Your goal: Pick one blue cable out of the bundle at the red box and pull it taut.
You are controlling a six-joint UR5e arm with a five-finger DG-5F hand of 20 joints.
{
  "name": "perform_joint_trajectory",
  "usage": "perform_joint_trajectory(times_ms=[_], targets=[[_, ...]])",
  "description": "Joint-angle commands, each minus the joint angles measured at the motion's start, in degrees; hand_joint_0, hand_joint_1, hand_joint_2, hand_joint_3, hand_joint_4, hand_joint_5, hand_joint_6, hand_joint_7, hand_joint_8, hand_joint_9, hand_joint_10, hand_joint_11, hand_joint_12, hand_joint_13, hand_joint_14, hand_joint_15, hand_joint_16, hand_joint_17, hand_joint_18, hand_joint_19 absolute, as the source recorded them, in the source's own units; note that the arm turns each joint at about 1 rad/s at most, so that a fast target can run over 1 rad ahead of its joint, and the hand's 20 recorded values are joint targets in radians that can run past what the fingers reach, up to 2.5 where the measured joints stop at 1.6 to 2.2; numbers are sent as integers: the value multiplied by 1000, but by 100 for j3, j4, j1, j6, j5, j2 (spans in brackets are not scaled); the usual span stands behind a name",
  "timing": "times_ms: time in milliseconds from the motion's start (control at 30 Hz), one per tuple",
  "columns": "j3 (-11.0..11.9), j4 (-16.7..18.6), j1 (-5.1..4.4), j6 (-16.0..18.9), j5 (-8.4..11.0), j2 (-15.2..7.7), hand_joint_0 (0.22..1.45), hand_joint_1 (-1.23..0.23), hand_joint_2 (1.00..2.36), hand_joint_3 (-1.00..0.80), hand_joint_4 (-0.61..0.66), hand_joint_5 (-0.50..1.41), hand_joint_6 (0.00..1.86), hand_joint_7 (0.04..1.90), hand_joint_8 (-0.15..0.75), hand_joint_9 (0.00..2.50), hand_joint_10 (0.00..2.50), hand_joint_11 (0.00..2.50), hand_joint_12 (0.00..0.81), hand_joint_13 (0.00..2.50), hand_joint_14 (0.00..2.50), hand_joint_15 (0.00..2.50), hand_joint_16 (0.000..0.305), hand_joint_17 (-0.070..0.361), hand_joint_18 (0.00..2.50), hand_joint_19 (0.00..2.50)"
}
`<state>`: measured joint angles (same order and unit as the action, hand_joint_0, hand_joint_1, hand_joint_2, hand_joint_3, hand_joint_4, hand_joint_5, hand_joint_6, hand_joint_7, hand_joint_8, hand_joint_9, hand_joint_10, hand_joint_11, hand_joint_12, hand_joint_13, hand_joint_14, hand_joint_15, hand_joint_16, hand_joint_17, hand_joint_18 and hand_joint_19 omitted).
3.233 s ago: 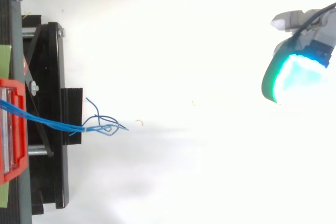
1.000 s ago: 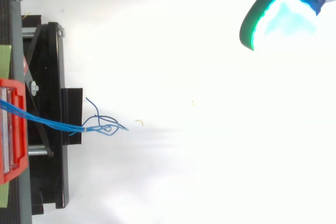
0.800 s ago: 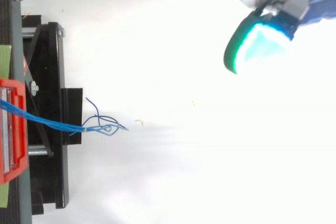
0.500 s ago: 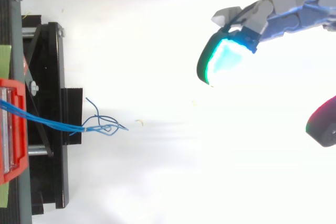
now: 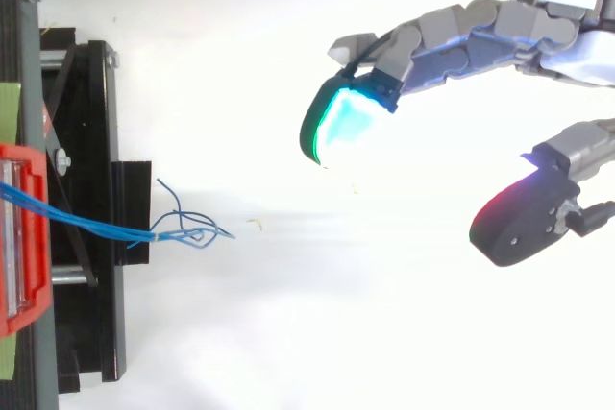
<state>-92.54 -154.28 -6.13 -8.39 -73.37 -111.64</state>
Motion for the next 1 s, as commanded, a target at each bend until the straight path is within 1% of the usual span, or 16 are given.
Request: perform_joint_trajectory(times_ms=[0, 100, 167, 200, 233, 300, 367, 400, 467, 500, 533, 567, 633, 733, 833, 967], targets=[[43, 91, -2, -137, 16, -24, 539, -701, 1000, -500, 310, -171, 502, 727, 281, 641, 4, 175, 313, 226, 0, 38, 49, 111, 198, 163], [43, 161, 7, -207, 69, -77, 543, -704, 1000, -500, 311, -167, 502, 723, 275, 673, 4, 184, 306, 257, 1, 38, 48, 107, 250, 163], [43, 302, 15, -198, 104, -147, 545, -707, 1000, -500, 317, -165, 502, 726, 279, 682, 5, 187, 306, 263, 0, 37, 47, 106, 259, 168], [43, 416, 24, -190, 86, -209, 547, -716, 1000, -500, 320, -164, 502, 727, 281, 685, 4, 187, 306, 267, 0, 42, 47, 106, 260, 160], [61, 618, 24, -198, 86, -349, 548, -719, 1000, -500, 325, -163, 502, 730, 285, 685, 4, 193, 308, 271, 0, 46, 47, 105, 270, 172], [96, 654, 24, -198, 77, -428, 551, -740, 1000, -500, 331, -163, 502, 735, 299, 687, 5, 204, 312, 277, 0, 51, 46, 105, 269, 169], [193, 680, 42, -172, 42, -551, 550, -761, 1000, -500, 336, -162, 502, 741, 307, 688, 5, 197, 316, 277, 0, 57, 47, 105, 267, 166], [254, 689, 59, -163, 7, -648, 549, -775, 1000, -500, 341, -161, 502, 740, 308, 687, 5, 208, 318, 279, 0, 57, 47, 105, 266, 166], [474, 671, 86, -67, -90, -877, 549, -779, 1000, -500, 342, -160, 502, 745, 310, 685, 5, 210, 319, 278, 2, 56, 47, 105, 266, 166], [641, 662, 112, 39, -195, -1061, 548, -780, 1000, -500, 344, -160, 502, 743, 310, 685, 5, 210, 320, 278, 3, 58, 47, 105, 266, 165], [711, 662, 121, 83, -248, -1167, 549, -780, 1000, -500, 343, -160, 502, 745, 311, 686, 5, 210, 320, 278, 2, 60, 47, 105, 264, 165], [861, 662, 130, 144, -301, -1307, 547, -781, 1000, -500, 345, -160, 502, 748, 313, 684, 5, 209, 321, 275, 2, 63, 47, 105, 258, 166], [1001, 645, 147, 188, -353, -1457, 531, -766, 1000, -500, 348, -160, 502, 751, 319, 672, 5, 222, 334, 240, 3, 57, 48, 109, 229, 159], [1379, 574, 174, 276, -476, -1773, 524, -764, 1000, -500, 344, -159, 502, 764, 313, 611, 5, 199, 343, 216, 2, 68, 52, 116, 182, 154], [1502, 592, 182, 285, -538, -1966, 519, -762, 1000, -500, 343, -158, 502, 774, 313, 563, 4, 202, 350, 195, 2, 79, 53, 120, 158, 156], [1502, 680, 165, 303, -538, -2054, 512, -747, 1000, -500, 340, -159, 502, 788, 303, 479, 4, 216, 350, 124, 3, 100, 54, 122, 76, 188]])
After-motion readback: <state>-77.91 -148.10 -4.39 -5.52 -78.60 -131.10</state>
